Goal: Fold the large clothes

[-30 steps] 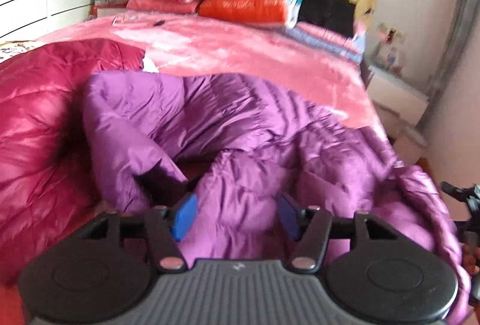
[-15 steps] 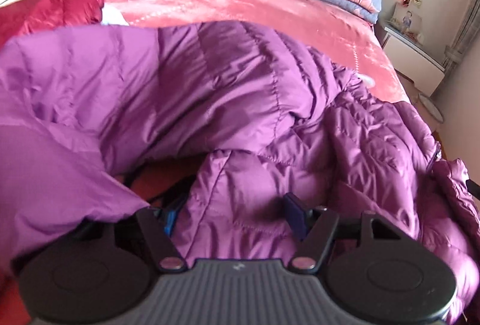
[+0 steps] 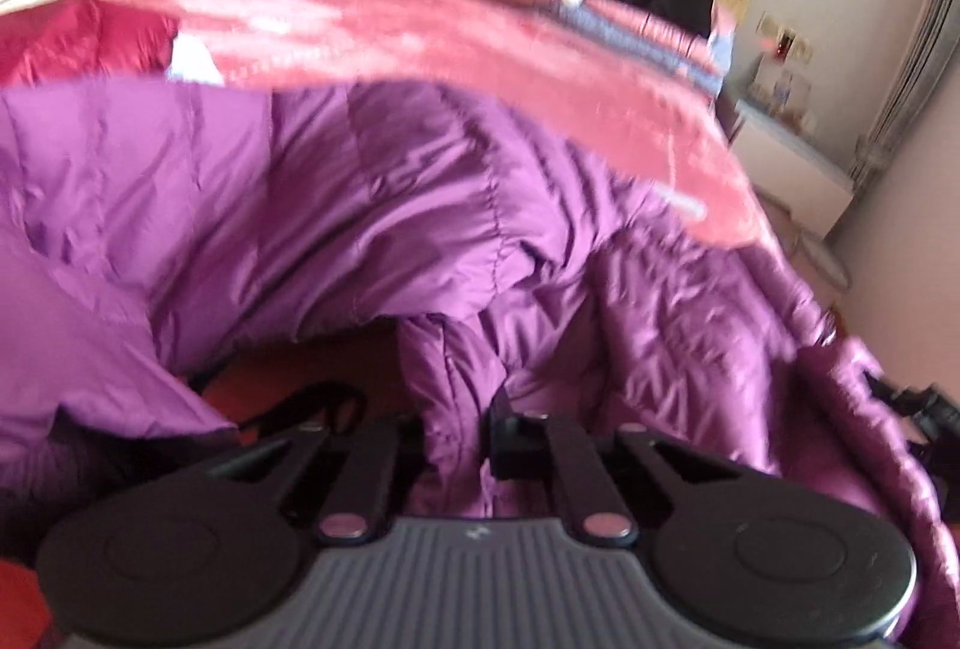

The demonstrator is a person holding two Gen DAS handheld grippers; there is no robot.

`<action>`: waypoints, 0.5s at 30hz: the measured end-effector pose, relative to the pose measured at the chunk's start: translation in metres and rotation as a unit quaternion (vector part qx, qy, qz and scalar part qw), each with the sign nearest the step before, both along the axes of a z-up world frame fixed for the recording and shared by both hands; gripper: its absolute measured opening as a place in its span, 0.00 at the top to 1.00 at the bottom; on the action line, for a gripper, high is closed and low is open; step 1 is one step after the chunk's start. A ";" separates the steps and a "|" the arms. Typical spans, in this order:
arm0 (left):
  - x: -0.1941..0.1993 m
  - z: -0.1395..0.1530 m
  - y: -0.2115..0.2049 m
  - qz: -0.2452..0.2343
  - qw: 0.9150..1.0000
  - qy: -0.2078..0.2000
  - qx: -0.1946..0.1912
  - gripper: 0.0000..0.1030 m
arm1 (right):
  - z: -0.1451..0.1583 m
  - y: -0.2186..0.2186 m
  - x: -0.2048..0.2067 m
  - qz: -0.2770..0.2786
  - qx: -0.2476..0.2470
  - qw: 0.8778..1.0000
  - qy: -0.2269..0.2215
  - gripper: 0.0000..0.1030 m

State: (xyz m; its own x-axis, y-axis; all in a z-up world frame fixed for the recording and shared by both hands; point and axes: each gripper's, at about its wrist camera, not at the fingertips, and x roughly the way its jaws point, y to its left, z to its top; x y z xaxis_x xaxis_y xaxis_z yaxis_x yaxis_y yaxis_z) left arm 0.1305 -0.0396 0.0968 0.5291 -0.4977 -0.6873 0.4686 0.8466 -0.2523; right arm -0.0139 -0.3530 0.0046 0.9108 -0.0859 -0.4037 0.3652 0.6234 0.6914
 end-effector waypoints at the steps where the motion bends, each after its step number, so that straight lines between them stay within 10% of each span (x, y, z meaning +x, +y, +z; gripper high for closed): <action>1: -0.002 0.004 0.002 0.005 1.000 -0.007 -0.005 0.95 | 0.006 0.005 0.002 -0.003 -0.018 1.000 0.005 0.37; 4: -0.004 0.014 0.009 0.017 0.999 -0.030 -0.007 0.95 | 0.020 0.019 0.015 -0.001 -0.050 0.999 0.012 0.51; 15: 0.012 0.033 0.054 0.101 0.991 -0.082 -0.003 0.95 | 0.032 0.064 0.095 0.055 -0.119 0.991 0.014 0.52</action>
State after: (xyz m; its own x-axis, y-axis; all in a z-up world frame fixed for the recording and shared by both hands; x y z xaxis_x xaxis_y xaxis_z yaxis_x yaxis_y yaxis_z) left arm 0.1428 0.0145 0.1303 0.7236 -0.3739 -0.5802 0.3246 0.9261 -0.1921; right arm 0.0814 -0.2891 0.0364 0.9089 -0.0835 -0.4085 0.3031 0.8049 0.5101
